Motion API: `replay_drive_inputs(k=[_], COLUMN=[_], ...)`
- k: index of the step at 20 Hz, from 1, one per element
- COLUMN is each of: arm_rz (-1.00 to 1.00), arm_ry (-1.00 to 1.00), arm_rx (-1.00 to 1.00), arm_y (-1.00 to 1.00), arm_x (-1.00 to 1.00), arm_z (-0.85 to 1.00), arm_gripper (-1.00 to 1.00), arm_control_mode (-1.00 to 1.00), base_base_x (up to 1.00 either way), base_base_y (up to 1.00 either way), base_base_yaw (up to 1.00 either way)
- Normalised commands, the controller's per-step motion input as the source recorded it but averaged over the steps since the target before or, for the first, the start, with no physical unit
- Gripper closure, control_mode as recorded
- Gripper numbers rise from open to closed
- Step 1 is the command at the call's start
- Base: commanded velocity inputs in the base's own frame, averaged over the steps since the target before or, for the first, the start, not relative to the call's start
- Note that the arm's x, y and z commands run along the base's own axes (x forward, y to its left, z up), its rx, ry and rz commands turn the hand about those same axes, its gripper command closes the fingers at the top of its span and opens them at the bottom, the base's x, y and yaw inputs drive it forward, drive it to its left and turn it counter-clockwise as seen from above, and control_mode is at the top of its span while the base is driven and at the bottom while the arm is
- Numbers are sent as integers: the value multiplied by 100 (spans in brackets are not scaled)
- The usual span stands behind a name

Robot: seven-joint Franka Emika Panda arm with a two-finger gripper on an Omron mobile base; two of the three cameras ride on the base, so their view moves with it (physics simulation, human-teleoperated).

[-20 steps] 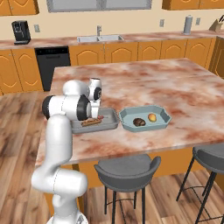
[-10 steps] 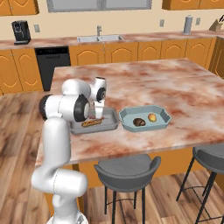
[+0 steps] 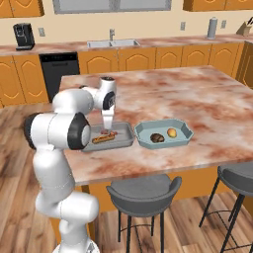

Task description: Place the cold items (potato and mango) from the fridge in one tupperware on the dining counter. Place the warm items (hot dog and kebab skewer) in the stove area in another tupperware.

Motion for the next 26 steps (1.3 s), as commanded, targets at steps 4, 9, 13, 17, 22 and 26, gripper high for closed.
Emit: replay_drive_inputs(k=[4,9,13,17,22,26], arm_rz=[0,0,0,6,25,41], arm_ry=[-18,-15,-11,-13,-13,-10], arm_rx=[0,0,-1,0,0,-4], arm_y=[8,8,10,7,14,20], arm_x=[-67,-65,-63,-57,-46,-33], arm_z=[69,60,39,25,18,16], arm_gripper=[-100,-100,-100,-100,-100,-100], arm_control_mode=[-100,-100,-100,-100,-100,-100], base_base_x=[0,0,0,0,0,0], base_base_y=[0,0,0,0,0,0], base_base_yaw=[0,0,0,0,0,0])
